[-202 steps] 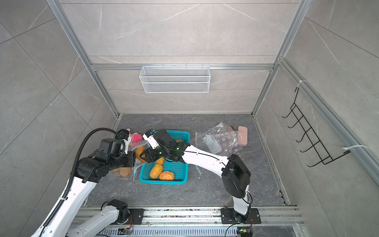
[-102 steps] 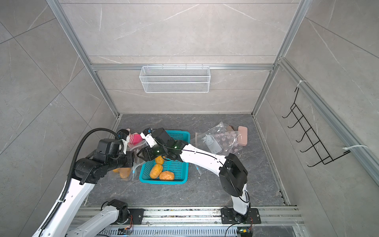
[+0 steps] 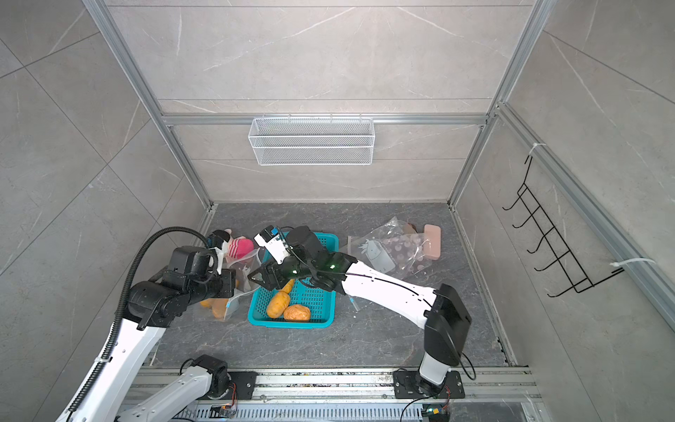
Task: Put the potatoes into a zipper bag and zip it
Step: Place the potato into the zipper food storage bag, then adjust the zipper food storage bag in the basket.
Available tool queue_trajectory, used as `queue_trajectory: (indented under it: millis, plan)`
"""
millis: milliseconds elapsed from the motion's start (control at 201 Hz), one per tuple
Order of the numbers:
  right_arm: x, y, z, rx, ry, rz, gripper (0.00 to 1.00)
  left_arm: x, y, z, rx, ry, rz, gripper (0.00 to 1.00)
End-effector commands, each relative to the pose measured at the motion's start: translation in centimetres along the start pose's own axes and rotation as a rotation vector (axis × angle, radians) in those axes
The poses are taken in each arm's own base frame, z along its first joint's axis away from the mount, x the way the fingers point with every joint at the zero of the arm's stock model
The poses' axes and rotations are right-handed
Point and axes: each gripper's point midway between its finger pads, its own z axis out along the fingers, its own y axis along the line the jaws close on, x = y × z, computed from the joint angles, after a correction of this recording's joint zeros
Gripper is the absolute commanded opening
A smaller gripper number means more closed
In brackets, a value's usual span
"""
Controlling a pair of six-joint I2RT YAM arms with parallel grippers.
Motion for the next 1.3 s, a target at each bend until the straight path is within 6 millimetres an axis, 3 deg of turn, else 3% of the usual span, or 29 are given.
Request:
queue_trajectory:
  millis: [0, 129, 224, 348, 548, 732, 961, 1035, 1200, 1299]
  plan:
    - [-1.7, 2.0, -2.4, -0.022, -0.07, -0.131, 0.61, -2.9, 1.5, -3.2, -0.094, -0.09, 0.055, 0.0]
    - [-2.2, 2.3, -4.5, 0.013, -0.11, -0.171, 0.61, -6.4, 3.1, -7.1, -0.193, -0.2, 0.059, 0.0]
    - [-2.3, 2.3, -6.1, 0.05, -0.135, -0.197, 0.61, -9.2, 2.7, -10.2, -0.176, -0.296, 0.058, 0.0]
    - [-2.0, 2.2, -8.5, 0.117, -0.133, -0.233, 0.61, -12.2, 0.1, -13.1, -0.038, -0.375, 0.075, 0.0]
    - [-1.7, 1.4, -12.0, 0.231, -0.177, -0.264, 0.63, -15.4, -4.6, -14.3, 0.206, -0.419, 0.082, 0.0]
    - [-0.8, 0.8, -14.3, 0.306, -0.177, -0.268, 0.63, -16.5, -10.0, -12.7, 0.484, -0.347, 0.108, 0.0]
    - [0.7, -0.4, -16.5, 0.397, -0.165, -0.264, 0.64, -14.5, -15.4, -10.0, 0.836, -0.175, 0.055, 0.0]
    - [1.3, -0.6, -16.6, 0.409, -0.145, -0.258, 0.64, -13.5, -15.8, -8.4, 0.867, -0.135, 0.022, 0.0]
    - [1.8, -0.4, -17.1, 0.399, -0.137, -0.235, 0.65, -9.9, -14.3, -3.5, 0.753, -0.016, 0.001, 0.0]
    - [2.0, 0.0, -16.9, 0.377, -0.124, -0.264, 0.66, -7.7, -14.1, -2.2, 0.75, 0.047, 0.008, 0.0]
